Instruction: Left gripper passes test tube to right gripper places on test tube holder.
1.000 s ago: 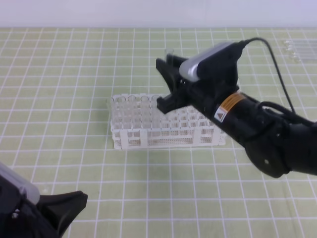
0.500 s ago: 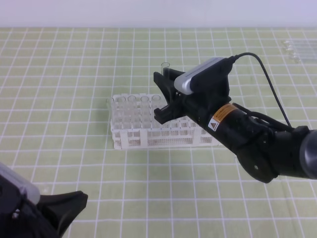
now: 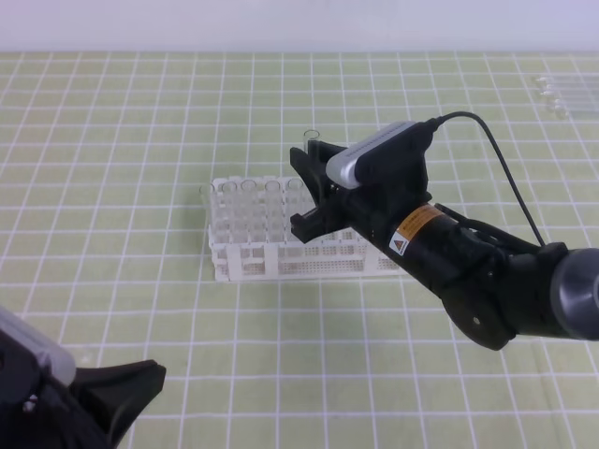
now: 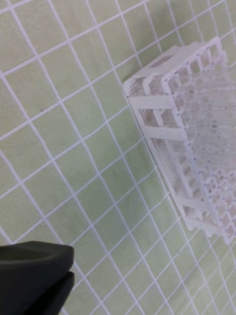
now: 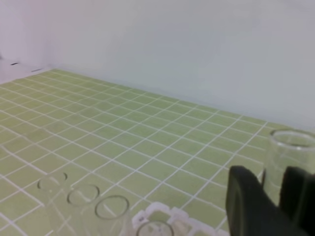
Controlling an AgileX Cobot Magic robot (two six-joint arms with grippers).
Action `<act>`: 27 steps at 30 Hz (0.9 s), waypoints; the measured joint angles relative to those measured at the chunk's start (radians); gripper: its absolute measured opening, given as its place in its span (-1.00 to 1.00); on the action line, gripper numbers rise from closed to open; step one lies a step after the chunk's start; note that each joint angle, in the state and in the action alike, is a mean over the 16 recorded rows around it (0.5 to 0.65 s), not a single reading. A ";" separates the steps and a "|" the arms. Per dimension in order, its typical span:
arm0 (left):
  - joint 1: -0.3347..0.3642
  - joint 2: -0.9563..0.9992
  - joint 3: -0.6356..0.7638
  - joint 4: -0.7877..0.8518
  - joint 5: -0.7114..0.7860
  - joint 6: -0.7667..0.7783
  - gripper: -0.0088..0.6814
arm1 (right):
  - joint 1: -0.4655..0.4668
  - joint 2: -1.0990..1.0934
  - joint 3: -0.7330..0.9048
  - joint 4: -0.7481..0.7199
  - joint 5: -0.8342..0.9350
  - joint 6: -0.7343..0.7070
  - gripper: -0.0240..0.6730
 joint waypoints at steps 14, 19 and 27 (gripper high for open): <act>0.000 -0.001 0.000 -0.001 0.000 0.000 -0.98 | 0.000 0.013 0.000 0.000 -0.006 -0.002 -0.56; 0.000 -0.001 0.000 -0.001 0.000 0.000 -0.98 | 0.000 0.018 0.000 -0.001 -0.006 -0.002 -0.42; 0.000 0.000 0.000 0.000 0.000 0.000 -0.98 | 0.000 0.021 0.000 -0.001 -0.006 -0.002 -0.19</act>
